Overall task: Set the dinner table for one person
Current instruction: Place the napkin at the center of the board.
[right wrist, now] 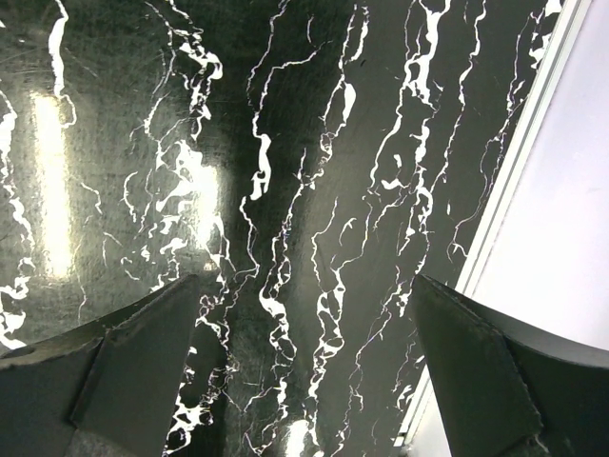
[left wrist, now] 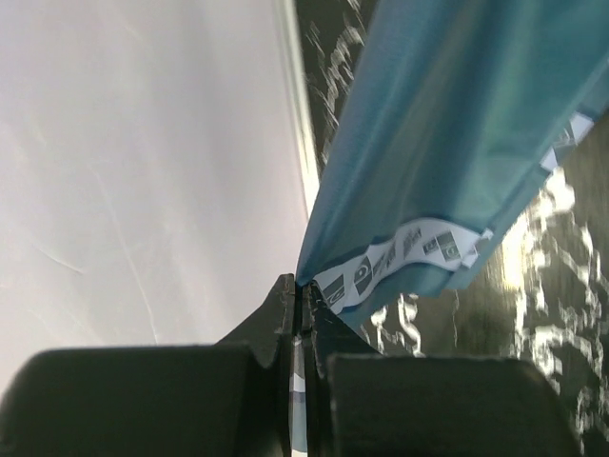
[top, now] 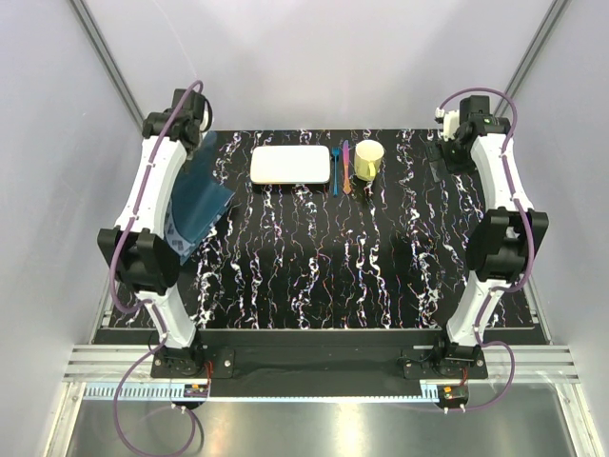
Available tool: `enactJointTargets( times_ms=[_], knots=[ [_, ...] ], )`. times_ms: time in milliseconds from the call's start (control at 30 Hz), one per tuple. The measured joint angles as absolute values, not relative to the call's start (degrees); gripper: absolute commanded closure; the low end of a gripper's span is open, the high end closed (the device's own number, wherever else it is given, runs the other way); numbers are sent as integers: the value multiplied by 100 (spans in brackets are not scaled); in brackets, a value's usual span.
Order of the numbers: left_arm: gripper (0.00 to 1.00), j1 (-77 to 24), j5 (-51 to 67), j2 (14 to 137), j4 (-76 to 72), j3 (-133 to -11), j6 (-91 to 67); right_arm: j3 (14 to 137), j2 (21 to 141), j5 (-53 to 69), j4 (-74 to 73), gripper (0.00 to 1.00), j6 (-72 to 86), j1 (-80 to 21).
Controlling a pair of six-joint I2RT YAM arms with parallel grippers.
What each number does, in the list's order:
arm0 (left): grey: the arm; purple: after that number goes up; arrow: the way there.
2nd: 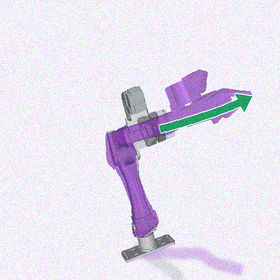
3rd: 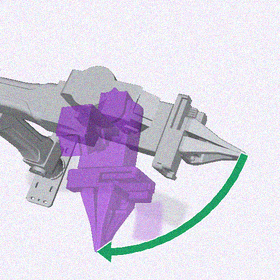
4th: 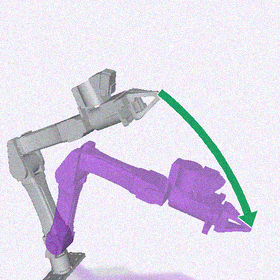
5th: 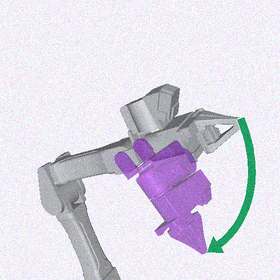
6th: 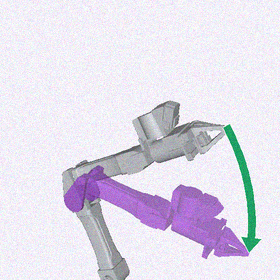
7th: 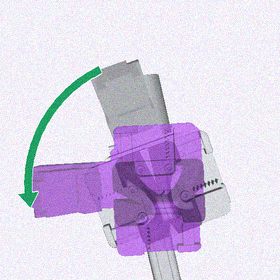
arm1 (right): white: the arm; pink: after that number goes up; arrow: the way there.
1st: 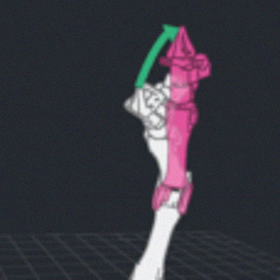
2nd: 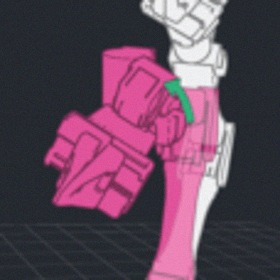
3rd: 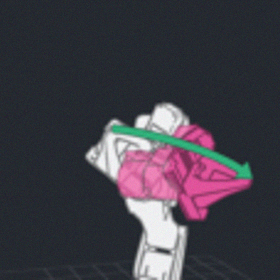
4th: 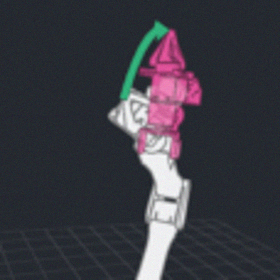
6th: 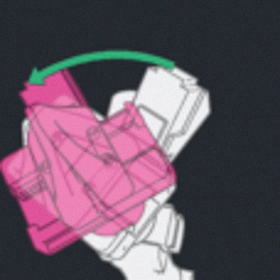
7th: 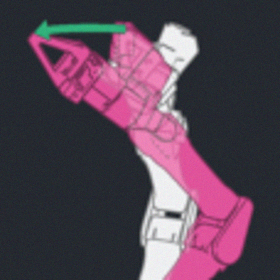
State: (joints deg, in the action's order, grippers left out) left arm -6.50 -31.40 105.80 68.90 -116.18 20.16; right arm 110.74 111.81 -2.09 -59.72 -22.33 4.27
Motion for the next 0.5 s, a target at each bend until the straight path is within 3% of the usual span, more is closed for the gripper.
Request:
enactJointTargets(
  times_ms=[200, 500],
  knots=[
    [100, -650, -2773, 10444, 7334, -11469, 2005, 10973, 11019, -198, -5968, 0, -2263, 405],
    [100, -884, -2283, 10497, 7863, -12980, 1581, 10925, 10975, -187, -5966, 0, -2285, 355]
  ],
)
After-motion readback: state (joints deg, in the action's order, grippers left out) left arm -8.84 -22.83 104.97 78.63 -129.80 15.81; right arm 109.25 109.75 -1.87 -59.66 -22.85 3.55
